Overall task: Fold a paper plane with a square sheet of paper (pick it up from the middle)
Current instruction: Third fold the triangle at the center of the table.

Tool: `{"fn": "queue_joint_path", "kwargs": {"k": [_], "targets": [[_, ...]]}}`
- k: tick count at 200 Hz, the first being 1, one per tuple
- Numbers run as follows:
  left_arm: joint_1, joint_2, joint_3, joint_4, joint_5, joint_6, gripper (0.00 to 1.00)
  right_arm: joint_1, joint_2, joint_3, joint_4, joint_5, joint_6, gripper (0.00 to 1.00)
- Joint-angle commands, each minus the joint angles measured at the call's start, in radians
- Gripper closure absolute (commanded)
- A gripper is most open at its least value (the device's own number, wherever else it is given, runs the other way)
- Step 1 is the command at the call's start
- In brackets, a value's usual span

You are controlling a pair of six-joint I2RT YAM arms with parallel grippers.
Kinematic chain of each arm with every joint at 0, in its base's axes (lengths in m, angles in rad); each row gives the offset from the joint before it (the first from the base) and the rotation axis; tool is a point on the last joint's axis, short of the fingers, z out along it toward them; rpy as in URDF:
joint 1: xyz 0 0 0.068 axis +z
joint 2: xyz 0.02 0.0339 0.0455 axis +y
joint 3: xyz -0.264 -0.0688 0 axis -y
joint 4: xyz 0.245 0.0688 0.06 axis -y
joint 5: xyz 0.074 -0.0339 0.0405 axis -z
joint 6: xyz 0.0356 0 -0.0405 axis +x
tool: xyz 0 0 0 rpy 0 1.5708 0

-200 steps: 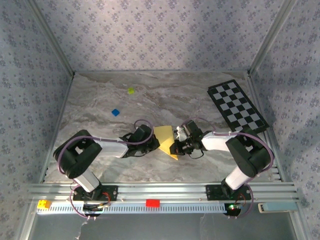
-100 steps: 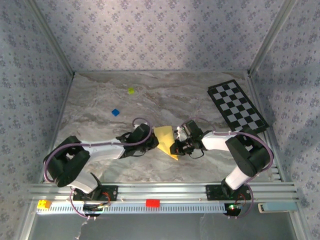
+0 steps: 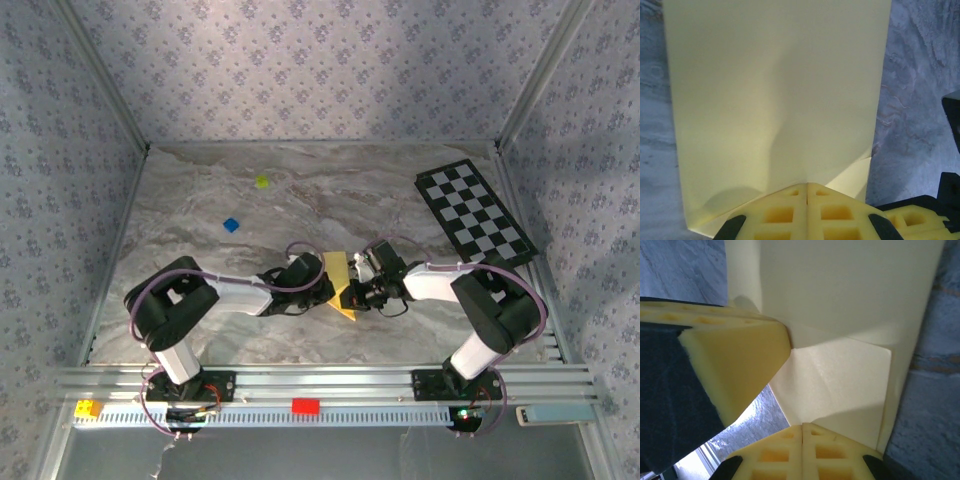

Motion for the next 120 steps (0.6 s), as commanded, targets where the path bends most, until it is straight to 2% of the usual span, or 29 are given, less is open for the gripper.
{"fn": "queue_joint_path", "kwargs": {"k": [1, 33, 120], "targets": [[-0.004, 0.041, -0.048, -0.012, -0.005, -0.051, 1.0, 0.003, 0.008, -0.033, -0.118, 0.062, 0.006, 1.0], [-0.001, 0.043, -0.087, 0.003, -0.013, -0.08, 1.0, 0.006, -0.008, -0.02, -0.116, 0.058, 0.006, 1.0], [0.0, 0.034, -0.07, -0.057, -0.029, -0.054, 1.0, 0.006, -0.047, 0.021, -0.137, 0.034, 0.0, 1.0]]}}
